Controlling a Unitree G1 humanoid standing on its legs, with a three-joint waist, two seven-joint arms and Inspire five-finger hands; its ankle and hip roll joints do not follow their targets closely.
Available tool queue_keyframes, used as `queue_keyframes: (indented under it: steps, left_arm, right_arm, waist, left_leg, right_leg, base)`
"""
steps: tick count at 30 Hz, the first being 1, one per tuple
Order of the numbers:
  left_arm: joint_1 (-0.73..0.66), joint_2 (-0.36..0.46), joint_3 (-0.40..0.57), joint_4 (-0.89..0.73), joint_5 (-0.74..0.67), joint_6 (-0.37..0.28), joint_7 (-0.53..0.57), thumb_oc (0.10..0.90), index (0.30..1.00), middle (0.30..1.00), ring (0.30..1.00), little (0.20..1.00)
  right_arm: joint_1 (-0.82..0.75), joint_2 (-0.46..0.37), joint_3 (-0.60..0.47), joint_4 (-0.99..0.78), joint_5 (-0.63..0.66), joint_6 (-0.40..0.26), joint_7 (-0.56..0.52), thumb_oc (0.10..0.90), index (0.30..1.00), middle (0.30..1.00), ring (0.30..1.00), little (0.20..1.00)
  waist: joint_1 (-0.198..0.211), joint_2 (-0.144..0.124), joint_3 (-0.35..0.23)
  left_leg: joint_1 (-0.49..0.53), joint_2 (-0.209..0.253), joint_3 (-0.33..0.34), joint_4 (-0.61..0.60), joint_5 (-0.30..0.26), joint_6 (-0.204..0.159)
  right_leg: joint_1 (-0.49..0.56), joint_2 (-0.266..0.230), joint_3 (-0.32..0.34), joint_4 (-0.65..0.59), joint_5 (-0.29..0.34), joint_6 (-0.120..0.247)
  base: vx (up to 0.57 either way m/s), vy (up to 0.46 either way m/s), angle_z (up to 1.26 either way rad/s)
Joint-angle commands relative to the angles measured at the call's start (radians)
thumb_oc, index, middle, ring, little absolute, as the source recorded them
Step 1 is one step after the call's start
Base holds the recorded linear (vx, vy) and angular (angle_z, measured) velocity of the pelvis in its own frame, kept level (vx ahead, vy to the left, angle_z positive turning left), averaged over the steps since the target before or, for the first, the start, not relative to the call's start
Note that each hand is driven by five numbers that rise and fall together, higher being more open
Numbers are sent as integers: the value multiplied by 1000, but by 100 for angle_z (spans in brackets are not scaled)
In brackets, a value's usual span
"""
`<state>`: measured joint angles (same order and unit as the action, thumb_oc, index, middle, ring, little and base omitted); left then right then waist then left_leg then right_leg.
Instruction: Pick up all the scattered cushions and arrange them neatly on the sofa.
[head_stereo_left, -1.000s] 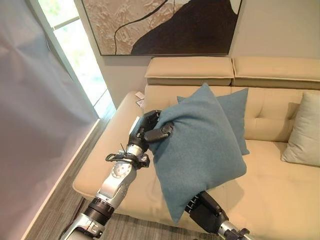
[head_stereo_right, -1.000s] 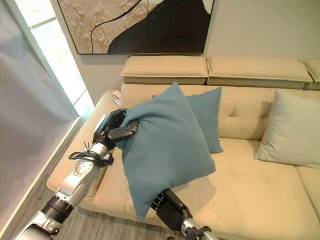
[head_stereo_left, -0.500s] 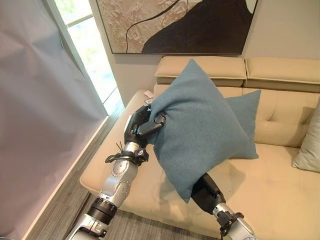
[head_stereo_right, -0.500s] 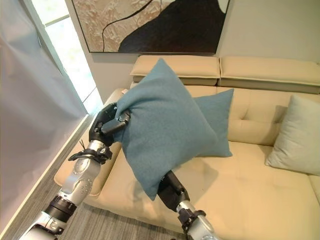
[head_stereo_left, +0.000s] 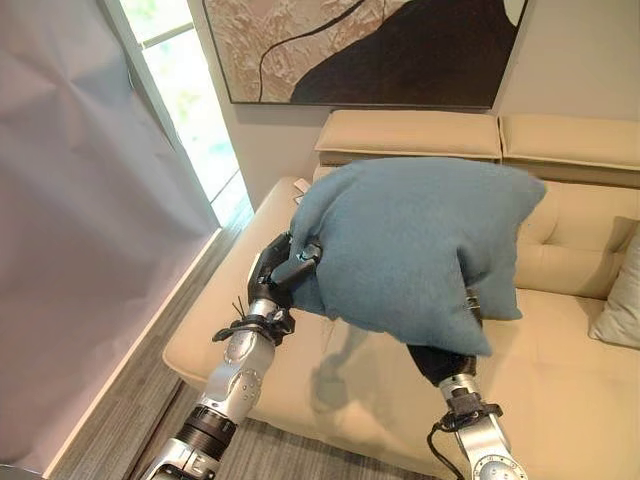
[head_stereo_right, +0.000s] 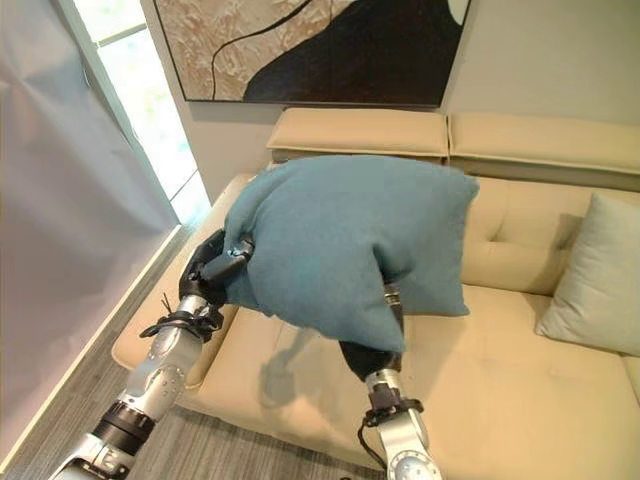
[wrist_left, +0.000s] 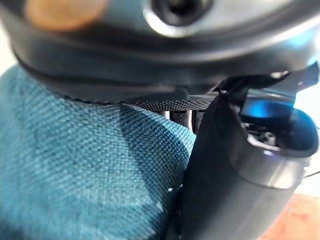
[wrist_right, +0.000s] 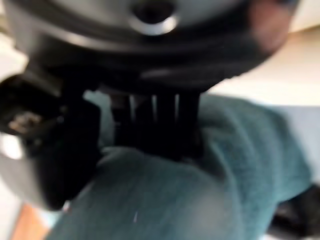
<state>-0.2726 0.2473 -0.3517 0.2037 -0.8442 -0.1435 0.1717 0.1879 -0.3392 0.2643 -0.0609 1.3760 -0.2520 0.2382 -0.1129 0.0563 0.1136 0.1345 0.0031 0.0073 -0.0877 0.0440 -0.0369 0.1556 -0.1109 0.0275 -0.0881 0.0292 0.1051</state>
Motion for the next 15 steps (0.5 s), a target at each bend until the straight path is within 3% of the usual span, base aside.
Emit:
queue_keyframes:
  steps: [1, 3, 4, 5, 10, 15]
  left_arm:
    - [-169, -88, -199, -95, 58, -65, -139, 400, 300, 300, 300, 300]
    - [-162, -81, -192, -106, 63, -73, -145, 400, 300, 300, 300, 300]
    - [-158, -77, -185, -111, 67, -75, -155, 400, 300, 300, 300, 300]
    - [-155, -73, -179, -116, 73, -81, -159, 400, 300, 300, 300, 300]
    - [-149, -49, -159, -131, 106, -97, -173, 400, 300, 300, 300, 300]
    - [-164, -24, -127, -129, 181, -121, -156, 400, 300, 300, 300, 300]
  right_arm:
    - [-293, 64, 44, -239, -89, -8, 148, 400, 300, 300, 300, 300]
    - [-279, 56, 40, -240, -101, -8, 142, 400, 300, 300, 300, 300]
    - [-269, 44, 35, -236, -108, 0, 144, 480, 420, 420, 420, 420]
    - [-259, 32, 35, -230, -114, 8, 145, 800, 900, 900, 900, 900]
    - [-188, -5, 27, -177, -143, 37, 124, 800, 900, 900, 900, 900]
    - [-70, -42, 18, -94, -120, 109, 101, 800, 900, 900, 900, 900]
  waist:
    - [2, 20, -89]
    - [1, 16, -90]
    - [1, 14, -91]
    - [0, 10, -93]
    - [-5, 1, -97]
    - [-18, -12, -102]
  left_leg:
    - [-17, -35, 52, 73, -115, 17]
    - [-16, -34, 54, 72, -116, 17]
    - [-15, -33, 56, 71, -116, 17]
    - [-14, -32, 58, 69, -115, 16]
    - [-11, -29, 68, 60, -114, 14]
    - [-6, -25, 77, 55, -115, 11]
  right_leg:
    - [-101, 45, -25, 145, -86, 18]
    - [-101, 45, -23, 144, -85, 19]
    - [-101, 46, -21, 144, -85, 19]
    - [-102, 47, -19, 143, -84, 20]
    - [-102, 49, -12, 139, -82, 21]
    - [-105, 54, 1, 140, -81, 24]
  base:
    - [0, 0, 0]
    - [0, 0, 0]
    - [7, 4, -3]
    - [5, 1, -6]
    - [4, 4, -5]
    - [4, 4, -2]
